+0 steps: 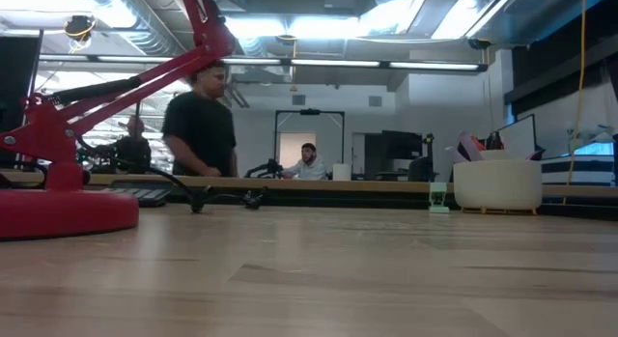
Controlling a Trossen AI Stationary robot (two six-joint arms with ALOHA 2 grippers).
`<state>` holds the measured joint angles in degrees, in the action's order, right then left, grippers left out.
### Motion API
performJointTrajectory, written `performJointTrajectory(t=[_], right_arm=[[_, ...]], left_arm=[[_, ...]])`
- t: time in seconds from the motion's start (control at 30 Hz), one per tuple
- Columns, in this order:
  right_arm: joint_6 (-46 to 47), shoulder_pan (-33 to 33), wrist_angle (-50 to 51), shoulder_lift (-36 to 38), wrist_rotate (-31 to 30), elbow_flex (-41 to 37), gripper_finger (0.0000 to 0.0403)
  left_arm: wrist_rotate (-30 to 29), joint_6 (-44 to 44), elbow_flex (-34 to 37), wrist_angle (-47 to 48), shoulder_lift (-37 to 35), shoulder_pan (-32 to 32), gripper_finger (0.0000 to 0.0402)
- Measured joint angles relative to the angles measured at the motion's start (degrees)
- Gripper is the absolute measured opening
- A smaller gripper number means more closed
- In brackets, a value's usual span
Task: Screw lightbulb
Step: Insert the white lightbulb into the red desk lamp
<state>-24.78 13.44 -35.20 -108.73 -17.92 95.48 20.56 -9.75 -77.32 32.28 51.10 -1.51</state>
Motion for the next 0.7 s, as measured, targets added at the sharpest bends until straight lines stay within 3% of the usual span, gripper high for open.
performJointTrajectory(t=[0.7], right_arm=[[70.4, -0.5, 1.6, 0.2, 1.1, 0.0, 0.0246]], left_arm=[[-0.6, 8.9, 0.0, 0.4, 0.3, 0.0, 0.0267]])
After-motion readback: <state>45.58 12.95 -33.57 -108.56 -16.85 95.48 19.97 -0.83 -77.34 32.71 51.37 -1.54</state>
